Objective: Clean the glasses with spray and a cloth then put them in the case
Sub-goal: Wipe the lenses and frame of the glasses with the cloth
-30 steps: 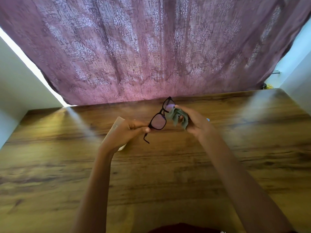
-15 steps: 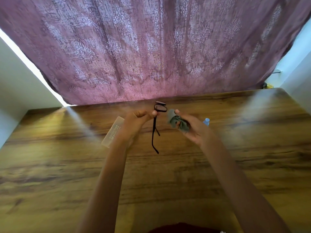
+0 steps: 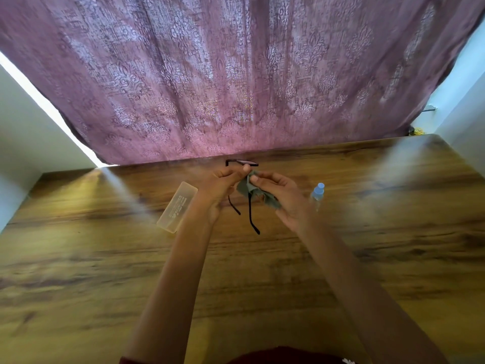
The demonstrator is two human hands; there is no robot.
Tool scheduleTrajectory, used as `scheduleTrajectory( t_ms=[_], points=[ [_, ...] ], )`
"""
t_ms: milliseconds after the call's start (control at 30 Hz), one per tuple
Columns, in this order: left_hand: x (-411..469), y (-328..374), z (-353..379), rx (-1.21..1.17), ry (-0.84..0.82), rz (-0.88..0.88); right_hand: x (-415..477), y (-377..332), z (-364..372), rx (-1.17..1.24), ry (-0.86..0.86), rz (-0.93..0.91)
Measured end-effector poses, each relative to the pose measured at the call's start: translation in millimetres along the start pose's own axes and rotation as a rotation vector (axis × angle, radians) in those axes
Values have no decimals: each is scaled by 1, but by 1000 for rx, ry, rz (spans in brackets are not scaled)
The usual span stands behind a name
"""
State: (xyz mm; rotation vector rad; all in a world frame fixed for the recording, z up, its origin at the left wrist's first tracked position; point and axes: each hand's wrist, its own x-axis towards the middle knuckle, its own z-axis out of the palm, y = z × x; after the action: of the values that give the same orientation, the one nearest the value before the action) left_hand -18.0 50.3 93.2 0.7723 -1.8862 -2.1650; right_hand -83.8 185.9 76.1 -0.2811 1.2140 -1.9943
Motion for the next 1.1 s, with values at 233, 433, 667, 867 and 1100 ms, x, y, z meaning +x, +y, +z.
scheduleTrajectory(
  t_ms=[233, 433, 667, 867, 1100],
  points=[
    [1, -1, 5, 34, 32, -28, 7, -4, -2, -40, -34, 101],
    [4, -2, 3, 7, 154, -21, 6, -5, -1, -136, -41, 119],
    [6, 6, 1, -86, 226, 36, 0, 1, -4, -234, -70, 109],
    [10, 22, -4, -90, 328, 47, -10, 10, -5, -381, -117, 67],
    [9, 32, -6, -80, 385, 82, -14, 14, -9, -464, -152, -5]
  ],
)
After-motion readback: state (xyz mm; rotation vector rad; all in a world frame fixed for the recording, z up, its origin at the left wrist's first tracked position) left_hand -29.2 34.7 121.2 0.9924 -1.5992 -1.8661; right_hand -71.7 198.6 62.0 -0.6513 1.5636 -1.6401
